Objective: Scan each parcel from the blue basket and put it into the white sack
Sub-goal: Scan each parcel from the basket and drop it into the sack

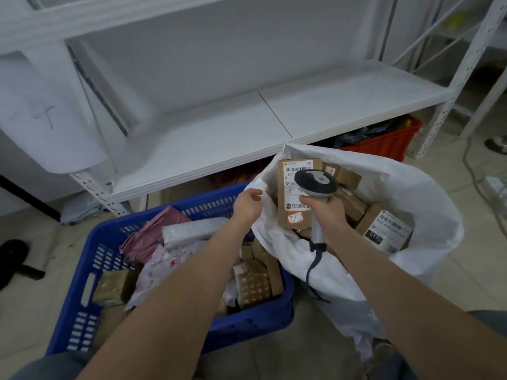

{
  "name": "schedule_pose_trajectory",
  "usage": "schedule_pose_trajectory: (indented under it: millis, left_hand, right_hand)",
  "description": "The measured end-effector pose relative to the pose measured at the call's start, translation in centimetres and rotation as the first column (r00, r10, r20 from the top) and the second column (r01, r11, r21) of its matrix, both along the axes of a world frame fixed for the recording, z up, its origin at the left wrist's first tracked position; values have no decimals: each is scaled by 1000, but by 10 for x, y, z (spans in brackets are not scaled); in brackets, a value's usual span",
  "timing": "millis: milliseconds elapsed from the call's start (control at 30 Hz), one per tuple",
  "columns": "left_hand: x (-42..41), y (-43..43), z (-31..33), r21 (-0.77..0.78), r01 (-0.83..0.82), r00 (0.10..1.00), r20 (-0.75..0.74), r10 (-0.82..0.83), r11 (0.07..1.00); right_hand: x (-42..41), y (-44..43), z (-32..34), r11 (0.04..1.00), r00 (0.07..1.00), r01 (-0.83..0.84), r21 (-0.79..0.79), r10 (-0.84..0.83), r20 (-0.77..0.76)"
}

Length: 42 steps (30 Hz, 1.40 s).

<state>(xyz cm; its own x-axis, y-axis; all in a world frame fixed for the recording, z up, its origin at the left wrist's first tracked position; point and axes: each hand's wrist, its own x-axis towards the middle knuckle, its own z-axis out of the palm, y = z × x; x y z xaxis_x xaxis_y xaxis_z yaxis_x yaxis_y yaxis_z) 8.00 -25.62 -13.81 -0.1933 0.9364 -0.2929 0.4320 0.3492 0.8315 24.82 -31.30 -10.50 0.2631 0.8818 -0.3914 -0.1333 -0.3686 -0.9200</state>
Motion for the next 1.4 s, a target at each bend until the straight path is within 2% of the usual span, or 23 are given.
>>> schedule_pose_trajectory:
  millis: [133, 233, 467, 600, 700, 767, 833, 933, 1000, 1067, 1133, 1333, 1400]
  left_hand:
    - [-52, -39, 12, -6, 39, 982, -184, -39, 999]
    - [-100, -74, 17, -46, 10, 971, -237, -21, 999]
    - [-204, -148, 2, -193, -154, 959, -265, 100, 969]
    - [-237, -167, -28, -305, -154, 965, -252, 76, 940]
    - [-256, -164, -62, -349, -283, 951, -221, 215, 893]
    - [-269, -156, -83, -402, -478, 877, -163, 452, 781]
    - [-279, -147, -105, -424, -630, 729, -34, 684, 651]
    - [-285, -139, -126, -477, -679, 573, 130, 809, 557]
    - [-283, -135, -129, -500, -679, 516, 196, 834, 538]
    - [-279, -130, -123, -494, -665, 547, 189, 816, 560]
    - [-272, -124, -105, -441, -643, 633, 153, 759, 626]
    - [-236, -109, -17, -144, -524, 834, 115, 540, 840]
    - [-221, -106, 16, -27, -478, 874, 89, 478, 878]
  right_hand:
    - [-30, -19, 10, 996, 995, -86, -6, 86, -57]
    - [-69, -42, 18, 978, 977, -203, -40, 200, -70]
    - [-161, -76, -1, 906, 914, -405, -128, 405, -25]
    - [-205, -78, -21, 866, 897, -440, -240, 438, -64]
    - [-229, -74, -41, 858, 903, -423, -290, 424, -63]
    - [-239, -68, -54, 860, 912, -403, -313, 403, -68]
    - [-243, -60, -67, 858, 918, -391, -332, 390, -75]
    - [-241, -50, -81, 864, 928, -365, -345, 368, -59]
    - [-238, -44, -86, 872, 936, -342, -350, 350, -43]
    - [-235, -42, -87, 884, 941, -327, -335, 336, -32]
    - [-231, -42, -84, 896, 941, -328, -300, 339, -16]
    - [-223, -55, -45, 935, 932, -345, -85, 352, 89]
    - [-221, -61, -32, 938, 932, -346, 6, 343, 115]
